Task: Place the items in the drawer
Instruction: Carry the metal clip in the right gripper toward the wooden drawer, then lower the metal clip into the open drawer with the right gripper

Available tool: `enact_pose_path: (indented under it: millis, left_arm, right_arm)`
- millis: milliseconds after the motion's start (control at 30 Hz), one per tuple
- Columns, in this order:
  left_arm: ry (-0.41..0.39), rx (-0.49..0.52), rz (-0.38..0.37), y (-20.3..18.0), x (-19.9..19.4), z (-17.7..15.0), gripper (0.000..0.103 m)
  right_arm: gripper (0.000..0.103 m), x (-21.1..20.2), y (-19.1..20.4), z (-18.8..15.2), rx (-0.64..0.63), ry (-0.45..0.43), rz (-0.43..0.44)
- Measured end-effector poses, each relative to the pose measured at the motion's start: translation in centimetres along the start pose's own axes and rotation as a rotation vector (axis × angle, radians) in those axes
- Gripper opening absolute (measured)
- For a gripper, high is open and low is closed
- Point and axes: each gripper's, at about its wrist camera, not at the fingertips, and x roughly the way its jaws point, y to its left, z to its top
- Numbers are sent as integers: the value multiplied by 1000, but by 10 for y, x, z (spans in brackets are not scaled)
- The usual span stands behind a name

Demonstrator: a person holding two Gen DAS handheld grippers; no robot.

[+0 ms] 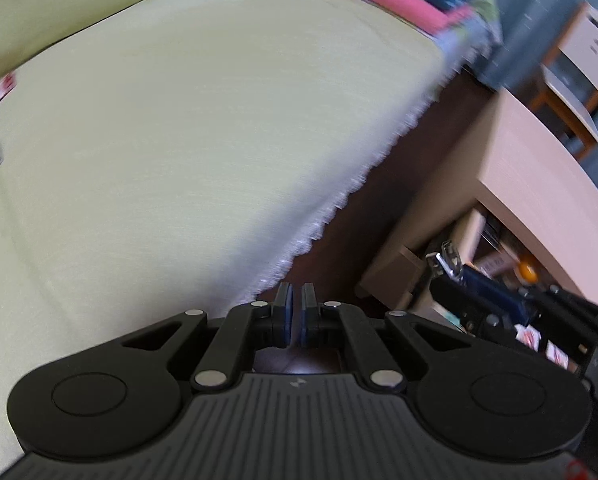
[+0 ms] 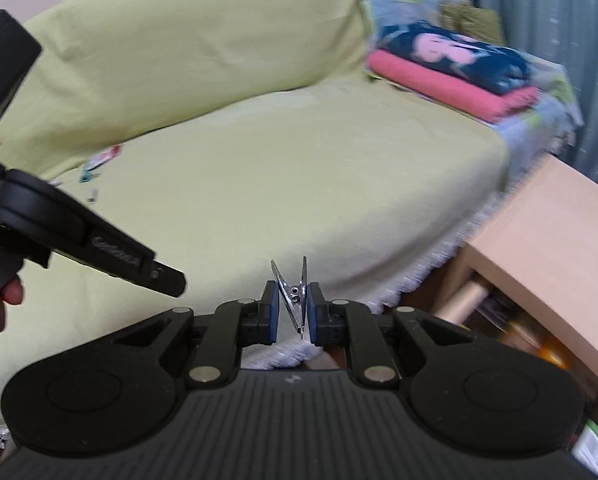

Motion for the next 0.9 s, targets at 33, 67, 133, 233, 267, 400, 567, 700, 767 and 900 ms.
enact_pose_path:
  millis: [33,67,133,233,267,400,567,700,767,900]
  left_arm:
    - [1,24,-8,-10,-1,-3,0]
    - [1,48,-17,-19,-2,-5,1]
    - [5,95,-38,-37,-4,-12,1]
    - [11,156,-64,-60,-6,-22,1]
    - [13,177,-73,-67,-6,-25,1]
    - [20,259,-109,-97,-9,-38,1]
    - [30,361,-153,-135,-12,-54,1]
    - [42,416,-179,-156,-10,-65,1]
    - [45,441,-182,-164,-10,-71,1]
    - [40,486,-175,-180,-8,-79,2]
  right_arm:
    - [12,-4,-7,-3,11,1,-21]
    - [12,-9,-14,-7,23,3,-42]
    - [12,-20,-27,-15,46,5,-88]
    - [12,-34,-42,-26,82,9,-149]
    - [12,-35,-45,-27,91,11,-167]
    - [12,-45,-60,-33,122,14,-225]
    - [12,-61,-84,-45,165,16,-285]
    - [12,-75,-102,-59,201,27,-331]
    - [12,-79,-110,-66,214,34,-346]
    - [12,-83,-119,-74,231,41,-371]
